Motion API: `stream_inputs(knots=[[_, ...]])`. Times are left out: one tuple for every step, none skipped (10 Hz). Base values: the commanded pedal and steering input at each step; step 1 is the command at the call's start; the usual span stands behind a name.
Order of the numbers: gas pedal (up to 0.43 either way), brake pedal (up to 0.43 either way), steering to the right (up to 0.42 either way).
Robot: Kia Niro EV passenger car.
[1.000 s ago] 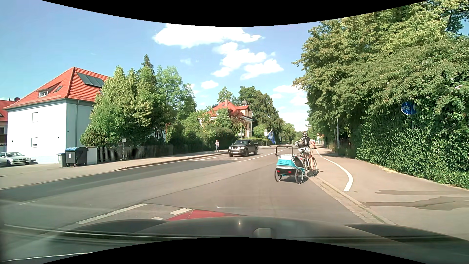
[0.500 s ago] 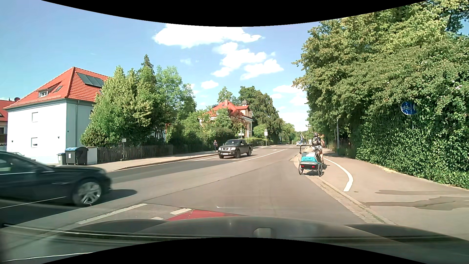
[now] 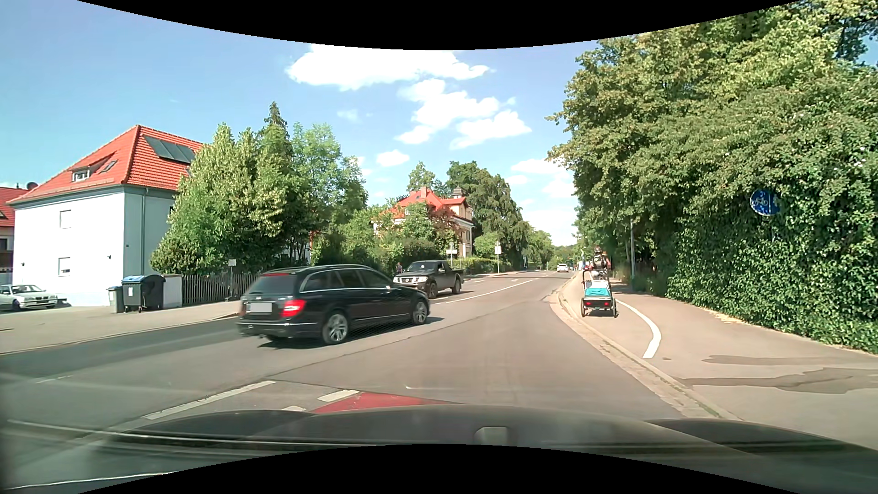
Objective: Follow the waypoints while adhering to traffic rules and regulations
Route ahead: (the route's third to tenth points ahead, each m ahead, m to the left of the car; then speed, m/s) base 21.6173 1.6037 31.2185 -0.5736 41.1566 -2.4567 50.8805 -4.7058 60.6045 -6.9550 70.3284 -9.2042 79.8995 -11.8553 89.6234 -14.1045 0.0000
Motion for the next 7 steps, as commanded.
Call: stream_inputs(knots=[[0.0, 0.64, 0.032], [0.0, 0.64, 0.032], [0.0, 0.64, 0.032], [0.0, 0.64, 0.032], [0.0, 0.64, 0.032], [0.0, 0.634, 0.032], [0.0, 0.64, 0.032]])
